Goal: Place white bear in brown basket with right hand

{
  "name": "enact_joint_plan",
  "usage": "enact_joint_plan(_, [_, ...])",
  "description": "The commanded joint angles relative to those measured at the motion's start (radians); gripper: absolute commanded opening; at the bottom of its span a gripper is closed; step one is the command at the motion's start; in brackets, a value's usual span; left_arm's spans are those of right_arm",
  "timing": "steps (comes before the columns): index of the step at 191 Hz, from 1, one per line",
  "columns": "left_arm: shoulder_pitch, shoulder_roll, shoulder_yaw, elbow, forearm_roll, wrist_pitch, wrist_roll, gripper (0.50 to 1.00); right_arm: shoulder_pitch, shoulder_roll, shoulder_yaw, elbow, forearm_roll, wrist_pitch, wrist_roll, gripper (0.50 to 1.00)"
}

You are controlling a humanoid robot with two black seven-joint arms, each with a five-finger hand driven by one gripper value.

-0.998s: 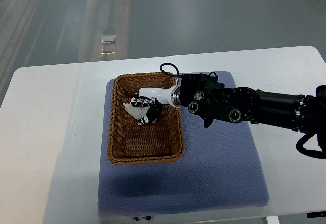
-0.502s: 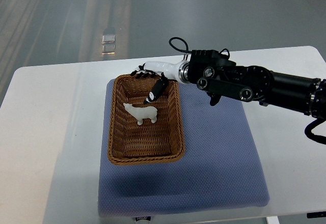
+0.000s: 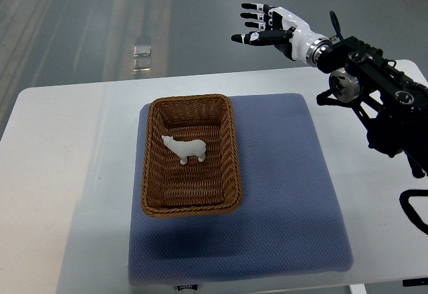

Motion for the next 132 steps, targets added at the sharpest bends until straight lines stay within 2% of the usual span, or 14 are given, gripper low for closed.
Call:
enact_joint_plan(1, [0.000, 0.000, 0.000, 0.000, 0.000, 0.000, 0.000, 1.000, -0.076, 0.056, 0.105, -0.012, 0.075, -0.005, 0.048, 0.895])
enact_joint_plan(23, [-0.001, 0.000, 0.002, -0.002, 0.000, 0.000, 0.000, 1.000, -0.118, 0.085, 0.144, -0.045, 0.204, -0.045, 0.126, 0.895])
enact_joint_plan(40, [-0.001, 0.000, 0.000, 0.000, 0.000, 0.001, 0.000, 1.000, -0.124, 0.090, 0.155, -0.076, 0.371, -0.042, 0.175, 0.899])
enact_joint_plan(52, [0.000, 0.000, 0.000, 0.000, 0.000, 0.000, 0.000, 1.000, -0.124, 0.091, 0.155, -0.105, 0.472, -0.039, 0.190, 0.923])
enact_joint_plan(70, [0.000, 0.000, 0.000, 0.000, 0.000, 0.001, 0.000, 1.000, -0.123, 0.106, 0.151, -0.154, 0.551, -0.030, 0.203, 0.924])
enact_joint_plan(105, [0.000, 0.000, 0.000, -0.005, 0.000, 0.000, 0.000, 1.000, -0.123, 0.134, 0.159, -0.217, 0.562, 0.024, 0.241, 0.924])
enact_joint_plan(132, [0.000, 0.000, 0.000, -0.002, 0.000, 0.000, 0.000, 1.000, -0.123, 0.134, 0.159, -0.220, 0.562, 0.024, 0.256, 0.924])
